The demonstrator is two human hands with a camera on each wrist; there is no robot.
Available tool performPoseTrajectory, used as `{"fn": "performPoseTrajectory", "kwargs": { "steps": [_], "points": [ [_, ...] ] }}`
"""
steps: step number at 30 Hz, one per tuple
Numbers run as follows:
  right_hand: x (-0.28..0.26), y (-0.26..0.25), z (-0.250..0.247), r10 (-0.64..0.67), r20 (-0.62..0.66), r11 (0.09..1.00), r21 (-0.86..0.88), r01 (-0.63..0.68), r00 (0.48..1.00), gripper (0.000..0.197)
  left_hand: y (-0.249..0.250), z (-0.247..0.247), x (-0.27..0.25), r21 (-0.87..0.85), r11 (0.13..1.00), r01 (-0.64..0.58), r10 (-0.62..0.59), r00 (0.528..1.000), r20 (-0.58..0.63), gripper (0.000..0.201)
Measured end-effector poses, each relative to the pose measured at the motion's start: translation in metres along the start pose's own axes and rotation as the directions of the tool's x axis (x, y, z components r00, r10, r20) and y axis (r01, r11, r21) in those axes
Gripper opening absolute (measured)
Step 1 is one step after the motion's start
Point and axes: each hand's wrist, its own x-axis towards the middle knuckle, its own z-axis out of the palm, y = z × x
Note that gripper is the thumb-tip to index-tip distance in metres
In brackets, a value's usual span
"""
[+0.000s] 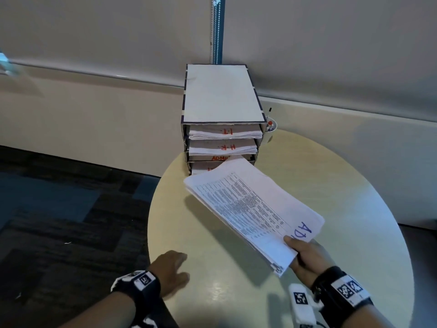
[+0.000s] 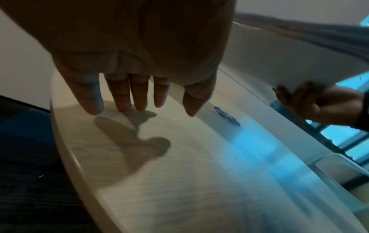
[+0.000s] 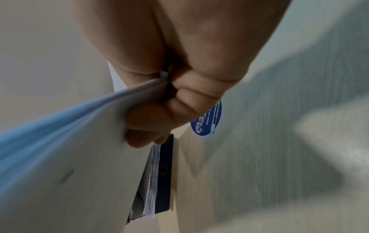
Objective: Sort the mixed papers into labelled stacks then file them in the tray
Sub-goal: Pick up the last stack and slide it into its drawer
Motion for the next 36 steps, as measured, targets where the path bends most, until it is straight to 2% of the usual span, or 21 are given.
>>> {"fn": "performPoseTrajectory", "kwargs": {
  "steps": [2,4,6,15,17,18,19,20,21,22,23,24,25,26,28,30,33,36],
  "points": [
    [0.007,-0.001,0.009,0.001,-0.011,0.999,0.041,-0.001,1.0,0.026,0.0,0.004,0.001,0.12,0.992,-0.042,0.042,0.999,-0.002,0.078],
    [0.016,0.001,0.015,0.005,-0.027,0.996,0.09,-0.003,1.0,0.025,-0.003,0.01,0.001,0.17,0.985,-0.034,0.031,0.999,0.019,0.082],
    [0.023,0.004,0.022,0.013,-0.043,0.989,0.146,-0.006,0.999,0.027,-0.008,0.014,0.001,0.179,0.984,-0.007,0.001,0.999,0.034,0.085],
    [0.041,0.032,0.074,0.001,-0.111,0.983,0.184,0.02,0.994,0.032,-0.015,0.022,0.0,0.185,0.98,-0.07,0.066,0.997,0.026,0.08],
    [0.045,0.033,0.084,-0.011,-0.114,0.981,0.193,0.033,0.993,0.033,-0.005,0.012,-0.004,0.119,0.991,-0.062,0.057,0.997,0.05,0.073],
    [0.047,0.033,0.091,-0.017,-0.108,0.98,0.197,0.038,0.994,0.032,0.004,0.004,-0.006,0.017,0.998,-0.054,0.053,0.998,0.045,0.071],
    [0.048,0.033,0.097,-0.023,-0.103,0.98,0.196,0.043,0.994,0.032,0.016,-0.007,-0.007,-0.157,0.987,-0.025,0.031,0.999,0.031,0.07],
    [0.051,0.033,0.102,-0.025,-0.105,0.981,0.191,0.045,0.994,0.031,0.03,-0.019,-0.006,-0.414,0.91,0.013,-0.011,1.0,0.007,0.073],
    [0.053,0.033,0.108,-0.028,-0.104,0.983,0.176,0.046,0.994,0.03,0.044,-0.032,-0.002,-0.66,0.75,0.044,-0.056,0.998,0.003,0.077],
    [0.056,0.033,0.113,-0.023,-0.106,0.987,0.155,0.039,0.994,0.026,0.058,-0.045,0.0,-0.838,0.539,0.078,-0.071,0.996,0.047,0.078],
    [0.058,0.033,0.118,-0.015,-0.105,0.992,0.121,0.028,0.994,0.02,0.071,-0.057,0.003,-0.94,0.325,0.105,-0.037,0.995,0.098,0.074],
    [0.06,0.033,0.124,-0.011,-0.097,0.996,0.084,0.019,0.995,0.014,0.083,-0.068,0.008,-0.981,0.156,0.111,0.016,0.993,0.115,0.066],
    [0.061,0.032,0.129,-0.011,-0.09,0.999,0.049,0.015,0.996,0.01,0.094,-0.079,0.012,-0.993,0.04,0.111,0.059,0.992,0.113,0.056],
    [0.064,0.03,0.133,-0.013,-0.082,1.0,0.02,0.015,0.997,0.009,0.104,-0.089,0.017,-0.993,-0.04,0.11,0.077,0.991,0.107,0.045],
    [0.068,0.026,0.138,0.003,-0.061,1.0,-0.017,-0.004,0.998,0.008,0.117,-0.102,0.028,-0.988,-0.119,0.098,0.007,0.995,0.098,0.034],
    [0.071,0.02,0.14,0.037,-0.015,0.999,-0.025,-0.037,0.999,0.014,0.122,-0.108,0.038,-0.986,-0.145,0.083,-0.086,0.992,0.096,0.029],
    [0.072,0.008,0.136,0.051,0.049,0.999,-0.02,-0.05,0.998,0.022,0.121,-0.119,0.053,-0.989,-0.14,0.051,-0.159,0.984,0.073,0.028],
    [0.065,0.005,0.119,0.053,0.062,0.998,-0.038,-0.05,0.997,0.019,0.116,-0.134,0.071,-0.982,-0.19,0.015,-0.211,0.976,0.056,0.034]
  ]
}}
